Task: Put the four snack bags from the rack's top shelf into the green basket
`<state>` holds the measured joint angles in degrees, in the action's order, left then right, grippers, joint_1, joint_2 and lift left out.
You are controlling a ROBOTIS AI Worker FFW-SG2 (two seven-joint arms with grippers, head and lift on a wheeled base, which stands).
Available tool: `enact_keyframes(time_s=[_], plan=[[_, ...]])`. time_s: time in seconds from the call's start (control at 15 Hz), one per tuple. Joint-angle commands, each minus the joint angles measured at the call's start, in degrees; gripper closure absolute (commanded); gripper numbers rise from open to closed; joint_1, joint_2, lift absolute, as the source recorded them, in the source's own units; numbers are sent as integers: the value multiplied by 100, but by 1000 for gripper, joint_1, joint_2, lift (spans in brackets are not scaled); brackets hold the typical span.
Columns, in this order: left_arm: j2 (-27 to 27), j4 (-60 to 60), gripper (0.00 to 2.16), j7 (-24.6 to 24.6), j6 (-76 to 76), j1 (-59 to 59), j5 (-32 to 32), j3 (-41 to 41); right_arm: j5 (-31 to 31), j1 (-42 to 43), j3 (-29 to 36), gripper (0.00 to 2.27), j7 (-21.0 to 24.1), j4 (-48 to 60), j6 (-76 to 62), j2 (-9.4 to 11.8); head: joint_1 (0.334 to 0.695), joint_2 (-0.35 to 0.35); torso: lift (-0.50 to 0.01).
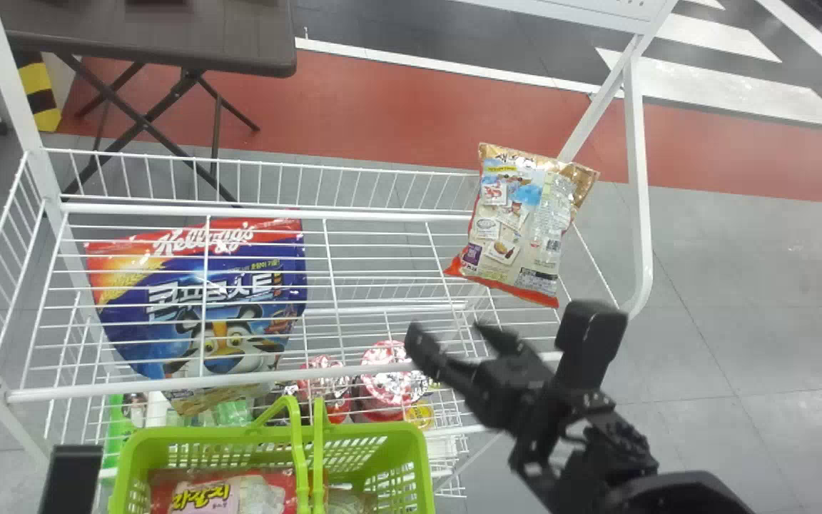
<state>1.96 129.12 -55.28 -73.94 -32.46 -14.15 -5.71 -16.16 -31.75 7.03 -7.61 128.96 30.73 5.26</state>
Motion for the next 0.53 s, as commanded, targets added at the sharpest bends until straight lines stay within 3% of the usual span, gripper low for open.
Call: enact_keyframes(time_s=[0.0, 0.27, 0.47], plan=[[24, 16, 2121, 0, -2, -15, 0, 0, 570, 582, -211, 63, 454, -407, -774, -7, 695, -350, 0], [59, 16, 2121, 0, -2, -15, 0, 35, 1721, 1663, -580, 66, 1957, -1277, -756, -51, 695, -350, 0], [68, 8, 2121, 9, -2, 3, -18, 79, 1739, 2296, -404, 66, 2229, -1892, -229, -51, 695, -350, 0]])
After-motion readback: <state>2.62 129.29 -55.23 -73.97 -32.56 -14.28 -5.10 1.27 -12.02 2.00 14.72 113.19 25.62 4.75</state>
